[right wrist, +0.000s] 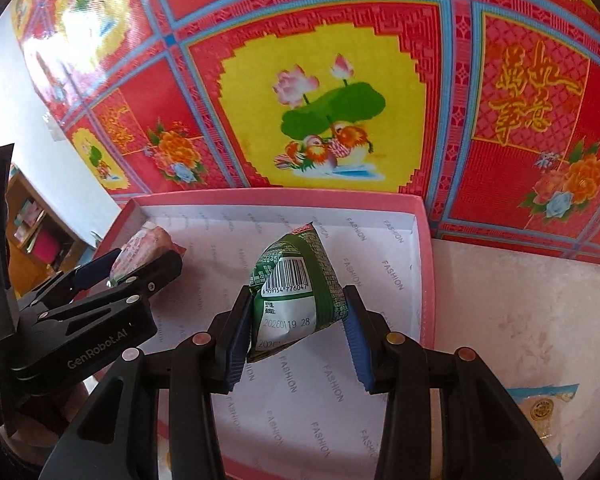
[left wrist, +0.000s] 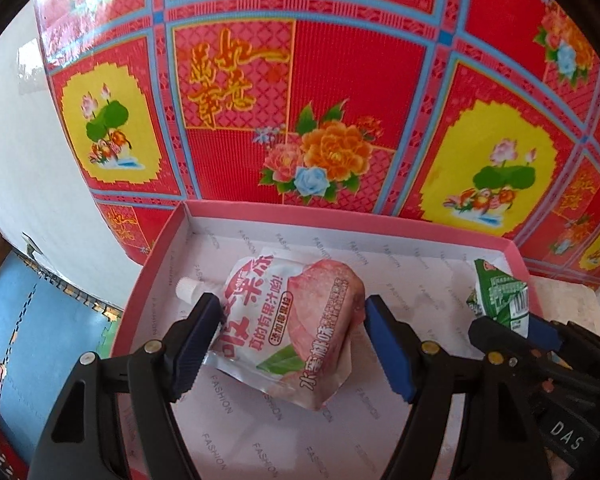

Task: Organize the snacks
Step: 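Carry the pink pouch and green packet into the pink box with both grippers, then open both grippers to release the snacks in the box and withdraw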

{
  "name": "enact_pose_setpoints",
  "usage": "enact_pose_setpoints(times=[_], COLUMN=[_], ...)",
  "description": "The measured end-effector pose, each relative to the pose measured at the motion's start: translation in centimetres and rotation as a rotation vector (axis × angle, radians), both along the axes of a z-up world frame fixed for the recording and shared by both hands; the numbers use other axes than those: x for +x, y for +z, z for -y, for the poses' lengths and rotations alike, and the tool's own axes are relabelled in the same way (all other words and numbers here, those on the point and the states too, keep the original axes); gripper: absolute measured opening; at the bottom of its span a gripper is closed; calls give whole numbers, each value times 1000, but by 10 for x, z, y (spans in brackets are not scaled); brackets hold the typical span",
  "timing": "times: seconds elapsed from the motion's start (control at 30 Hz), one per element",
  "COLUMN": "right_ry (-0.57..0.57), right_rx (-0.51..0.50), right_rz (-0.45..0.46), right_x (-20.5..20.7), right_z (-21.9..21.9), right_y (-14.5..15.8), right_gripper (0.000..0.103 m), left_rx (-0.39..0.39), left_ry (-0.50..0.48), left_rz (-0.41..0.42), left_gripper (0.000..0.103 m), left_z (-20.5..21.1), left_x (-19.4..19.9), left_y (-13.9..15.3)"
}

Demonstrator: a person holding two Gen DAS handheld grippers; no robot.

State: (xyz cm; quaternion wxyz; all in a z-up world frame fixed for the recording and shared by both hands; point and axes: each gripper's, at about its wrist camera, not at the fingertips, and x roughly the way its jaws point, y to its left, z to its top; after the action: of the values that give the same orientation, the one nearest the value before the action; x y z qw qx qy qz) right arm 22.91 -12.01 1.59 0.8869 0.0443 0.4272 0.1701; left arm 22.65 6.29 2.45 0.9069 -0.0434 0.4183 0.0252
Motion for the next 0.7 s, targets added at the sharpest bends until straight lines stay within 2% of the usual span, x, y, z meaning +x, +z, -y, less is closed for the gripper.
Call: enact_pose_setpoints(times=[0.4,0.5,0.63,0.7], right_ry=[-20,-23,-21,-23], right_rx=[1,4,18,17], right_rz=[-31,-32,-29,-17], right_x=[11,11,7,4], right_z=[-9,-9,-6,-4], right_y=[-9,-9,-7,-4], right_gripper=[45,51,65,67], left_rx=[58,59,32,18], left_ry=[-10,-10,-6,-3], left_rz=[-14,-18,-23,-31], left_gripper=[79,80,84,85], left_z=[9,10,7,4], left_x=[4,4,5,4], left_y=[-6,-6,-6,-6])
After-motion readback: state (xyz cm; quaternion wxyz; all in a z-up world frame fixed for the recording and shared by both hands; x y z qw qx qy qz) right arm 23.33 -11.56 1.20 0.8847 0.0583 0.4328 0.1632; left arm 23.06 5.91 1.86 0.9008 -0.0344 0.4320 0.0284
